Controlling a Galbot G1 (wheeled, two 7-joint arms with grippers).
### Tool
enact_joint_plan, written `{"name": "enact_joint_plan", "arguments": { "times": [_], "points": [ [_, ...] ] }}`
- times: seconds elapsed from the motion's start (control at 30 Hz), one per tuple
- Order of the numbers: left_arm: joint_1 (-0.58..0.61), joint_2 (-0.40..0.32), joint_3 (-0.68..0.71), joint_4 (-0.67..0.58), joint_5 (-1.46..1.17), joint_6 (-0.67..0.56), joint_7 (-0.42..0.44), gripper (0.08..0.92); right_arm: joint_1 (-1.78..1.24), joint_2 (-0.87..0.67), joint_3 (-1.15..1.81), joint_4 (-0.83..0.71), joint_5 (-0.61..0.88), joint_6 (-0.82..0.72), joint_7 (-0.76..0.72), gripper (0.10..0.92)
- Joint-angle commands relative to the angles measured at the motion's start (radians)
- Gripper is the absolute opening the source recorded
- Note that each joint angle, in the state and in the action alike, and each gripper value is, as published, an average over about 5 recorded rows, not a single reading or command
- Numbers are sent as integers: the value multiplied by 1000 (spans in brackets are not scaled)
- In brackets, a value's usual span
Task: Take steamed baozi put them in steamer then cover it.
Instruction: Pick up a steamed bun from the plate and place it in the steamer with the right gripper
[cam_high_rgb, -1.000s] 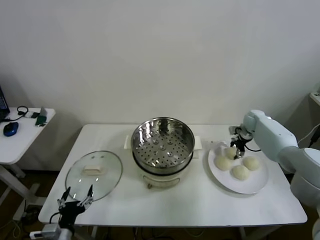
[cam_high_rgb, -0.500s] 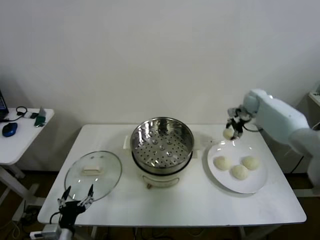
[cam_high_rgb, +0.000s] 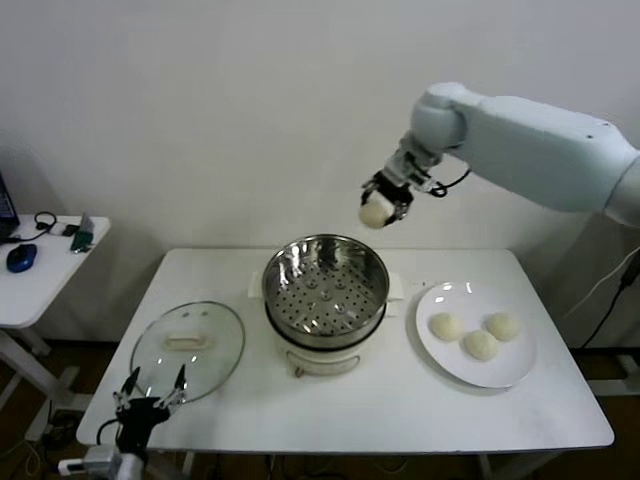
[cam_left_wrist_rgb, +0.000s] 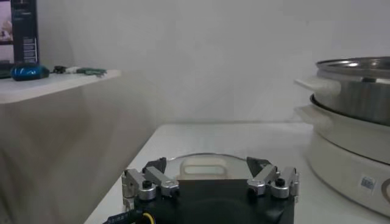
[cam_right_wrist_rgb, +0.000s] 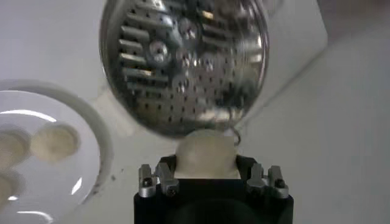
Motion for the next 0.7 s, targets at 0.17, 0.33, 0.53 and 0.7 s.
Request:
{"name": "enact_joint_plan", "arguments": {
  "times": [0.17, 0.33, 0.53, 0.7],
  "points": [
    [5, 1, 1, -12, -4, 6, 1, 823, -233, 195, -8, -171, -335, 162, 175, 662],
    [8, 2, 1, -11, -2, 5, 1, 823, -326, 235, 28, -280, -369, 182, 211, 662],
    [8, 1, -1, -4, -4, -3, -3, 823, -380, 261, 59, -339, -401, 200, 242, 662],
    [6, 0, -1, -2, -5, -2, -3, 823, -377, 277, 62, -372, -395, 218, 243, 662]
  ]
}}
